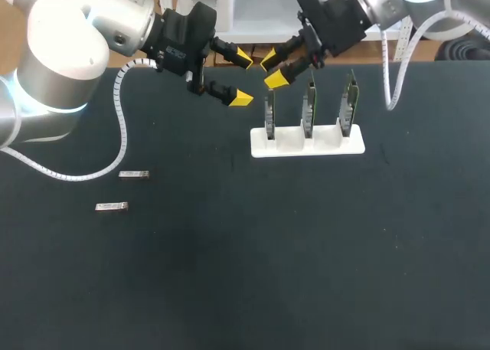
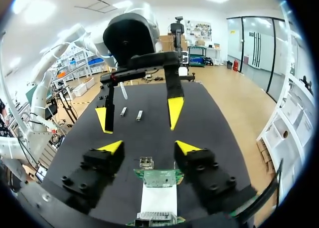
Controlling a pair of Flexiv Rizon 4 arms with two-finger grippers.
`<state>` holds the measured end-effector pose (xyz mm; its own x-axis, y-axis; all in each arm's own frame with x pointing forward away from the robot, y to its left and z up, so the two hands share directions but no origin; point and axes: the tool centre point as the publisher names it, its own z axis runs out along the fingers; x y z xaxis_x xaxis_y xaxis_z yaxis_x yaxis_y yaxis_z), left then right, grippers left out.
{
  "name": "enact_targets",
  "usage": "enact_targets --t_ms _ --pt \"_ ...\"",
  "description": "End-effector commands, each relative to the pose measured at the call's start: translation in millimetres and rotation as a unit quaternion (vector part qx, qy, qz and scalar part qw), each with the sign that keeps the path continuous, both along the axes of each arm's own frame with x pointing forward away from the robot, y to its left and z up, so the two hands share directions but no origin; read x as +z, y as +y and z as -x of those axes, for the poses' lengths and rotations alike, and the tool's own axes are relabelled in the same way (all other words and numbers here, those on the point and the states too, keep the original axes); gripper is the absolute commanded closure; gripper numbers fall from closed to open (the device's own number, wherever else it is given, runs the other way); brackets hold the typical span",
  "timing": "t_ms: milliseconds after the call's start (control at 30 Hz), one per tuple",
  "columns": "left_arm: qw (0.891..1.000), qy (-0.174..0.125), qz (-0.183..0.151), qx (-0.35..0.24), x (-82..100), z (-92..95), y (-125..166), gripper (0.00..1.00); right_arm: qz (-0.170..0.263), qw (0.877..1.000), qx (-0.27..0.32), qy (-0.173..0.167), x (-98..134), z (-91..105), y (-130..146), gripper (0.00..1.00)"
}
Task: Pick up the optical module with the left hand, and insert it into the network port with the right hand.
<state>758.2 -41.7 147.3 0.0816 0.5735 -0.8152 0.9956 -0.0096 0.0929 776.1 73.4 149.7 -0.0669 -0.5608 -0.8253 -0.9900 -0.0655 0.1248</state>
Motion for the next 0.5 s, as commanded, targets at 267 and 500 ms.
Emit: enact_targets --t_ms 267,500 --pt "1.000 0.001 -0.003 0.000 0.8 -0.8 -0.3 0.00 -0.017 1.000 -0.019 -0.013 9.8 14.8 -13.8 0.00" --pt "1.000 0.001 -0.003 0.000 0.8 -0.8 -0.3 0.00 -0.021 0.999 -0.022 -0.013 9.6 20.5 -16.6 0.00"
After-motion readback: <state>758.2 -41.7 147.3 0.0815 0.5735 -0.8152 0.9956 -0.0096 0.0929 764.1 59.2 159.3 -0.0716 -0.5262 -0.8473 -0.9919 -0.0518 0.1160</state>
